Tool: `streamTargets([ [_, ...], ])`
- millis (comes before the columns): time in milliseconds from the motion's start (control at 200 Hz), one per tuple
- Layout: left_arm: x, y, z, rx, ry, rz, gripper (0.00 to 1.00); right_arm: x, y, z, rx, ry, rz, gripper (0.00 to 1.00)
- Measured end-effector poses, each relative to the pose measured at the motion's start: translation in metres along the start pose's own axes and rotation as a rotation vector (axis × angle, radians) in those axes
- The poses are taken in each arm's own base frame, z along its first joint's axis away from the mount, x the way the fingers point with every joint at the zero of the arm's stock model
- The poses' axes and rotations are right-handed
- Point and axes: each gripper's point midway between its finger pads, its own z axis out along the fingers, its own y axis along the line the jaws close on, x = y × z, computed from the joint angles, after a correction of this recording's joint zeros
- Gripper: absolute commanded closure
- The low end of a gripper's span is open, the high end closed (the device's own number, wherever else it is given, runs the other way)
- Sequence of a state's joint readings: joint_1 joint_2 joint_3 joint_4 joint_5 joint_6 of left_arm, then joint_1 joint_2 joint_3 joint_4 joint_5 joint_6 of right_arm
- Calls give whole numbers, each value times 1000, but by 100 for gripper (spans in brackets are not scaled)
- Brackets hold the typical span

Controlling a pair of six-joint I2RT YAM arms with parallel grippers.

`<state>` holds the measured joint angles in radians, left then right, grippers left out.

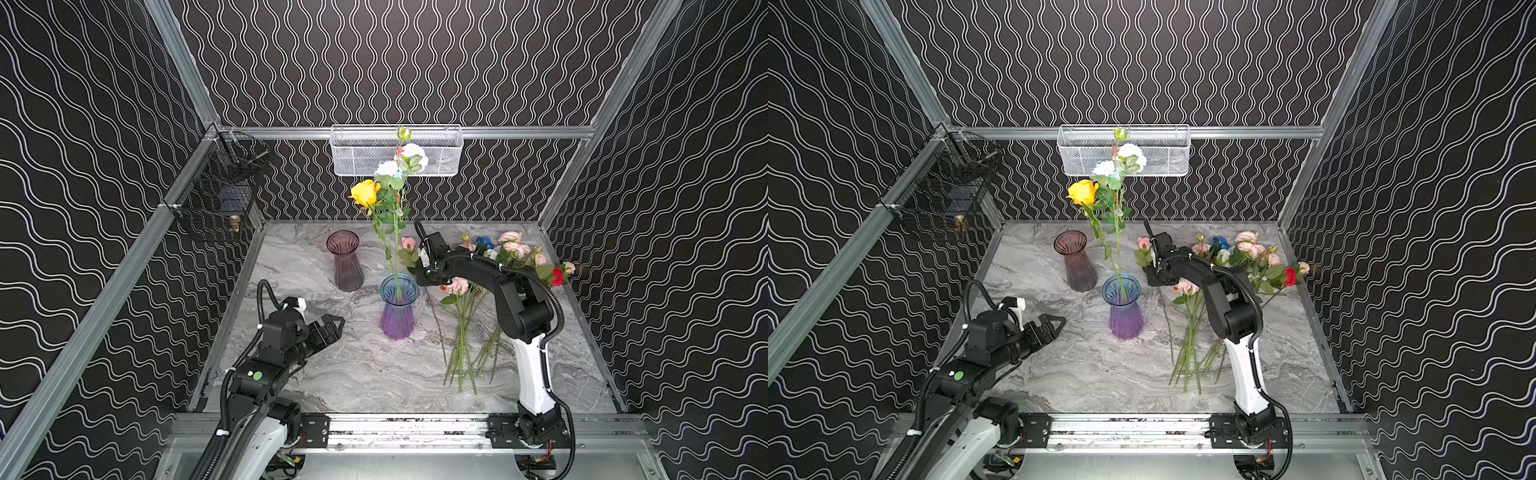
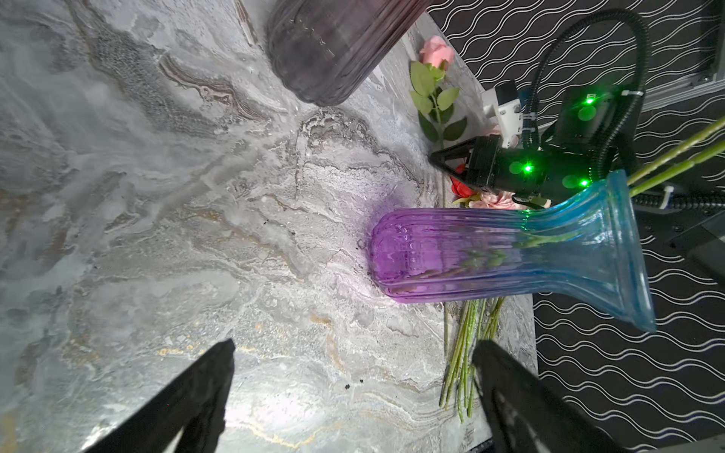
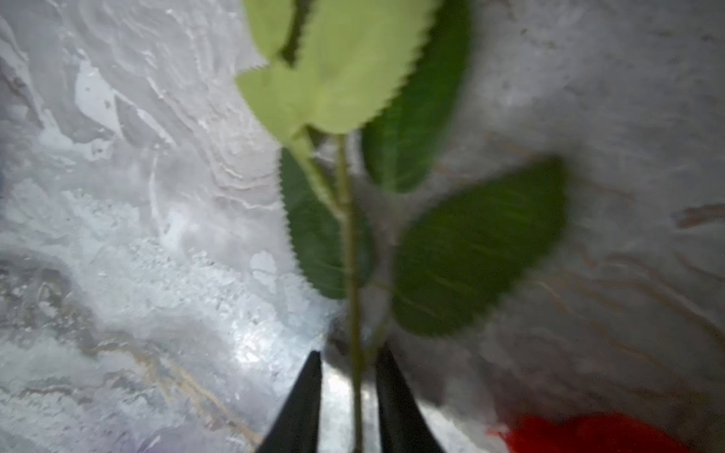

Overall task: Arrange flowers in a vase
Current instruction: Pick up the flower from the top-center of the table.

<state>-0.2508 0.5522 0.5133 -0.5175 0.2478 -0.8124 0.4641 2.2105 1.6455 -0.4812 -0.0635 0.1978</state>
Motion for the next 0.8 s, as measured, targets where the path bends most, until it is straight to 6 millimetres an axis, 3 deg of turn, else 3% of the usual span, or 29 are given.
streamTargets([
  [100, -1, -4, -1, 10, 8, 1, 2, 0, 0, -4, -3, -5, 3, 94],
  [190, -6, -12, -7, 24, -1, 9, 1, -5, 5, -21, -17, -37, 3, 97],
  [340, -17, -27, -19, 57, -34, 49, 1, -24, 19, -72, -87, -178, 26, 99],
  [445, -22, -34, -25, 71, -51, 71, 1, -25, 26, -107, -141, -264, 49, 98],
  [576, -26, -43, -33, 100, -70, 93, 1, -10, 28, -140, -201, -342, 79, 98],
  [796, -18, -51, -37, 208, -97, 126, 1, 38, 18, -188, -260, -460, 114, 100],
])
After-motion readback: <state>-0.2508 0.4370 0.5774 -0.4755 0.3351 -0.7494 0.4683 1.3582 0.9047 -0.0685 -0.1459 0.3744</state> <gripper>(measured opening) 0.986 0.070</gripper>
